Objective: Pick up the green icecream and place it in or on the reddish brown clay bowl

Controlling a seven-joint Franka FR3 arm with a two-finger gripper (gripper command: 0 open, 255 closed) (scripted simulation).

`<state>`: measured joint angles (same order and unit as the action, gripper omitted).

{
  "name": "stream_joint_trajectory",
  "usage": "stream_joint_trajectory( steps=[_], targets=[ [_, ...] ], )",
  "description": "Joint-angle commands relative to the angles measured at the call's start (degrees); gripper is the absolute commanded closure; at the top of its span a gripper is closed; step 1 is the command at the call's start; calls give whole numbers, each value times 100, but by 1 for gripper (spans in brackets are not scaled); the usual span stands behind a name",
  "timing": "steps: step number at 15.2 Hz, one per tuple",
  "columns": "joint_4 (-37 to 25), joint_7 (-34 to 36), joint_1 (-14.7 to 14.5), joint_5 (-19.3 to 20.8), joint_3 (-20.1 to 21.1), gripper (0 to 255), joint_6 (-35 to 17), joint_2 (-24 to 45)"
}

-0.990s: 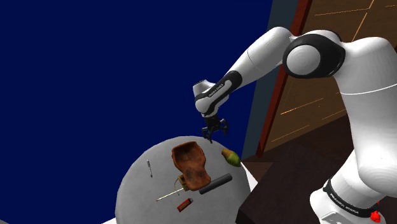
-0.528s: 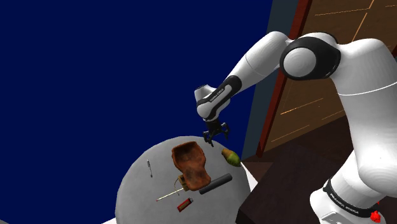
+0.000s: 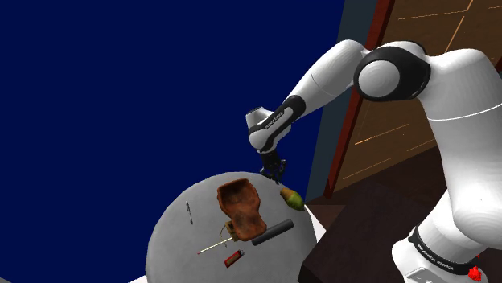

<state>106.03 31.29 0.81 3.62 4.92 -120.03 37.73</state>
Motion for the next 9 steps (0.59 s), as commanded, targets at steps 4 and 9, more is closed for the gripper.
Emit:
stream_joint_trajectory(
  steps=[4,9],
  targets=[
    [0,0,0,0,0,255,0,0],
    [-34,-547,160,90,42,0,-129,263]
  ],
)
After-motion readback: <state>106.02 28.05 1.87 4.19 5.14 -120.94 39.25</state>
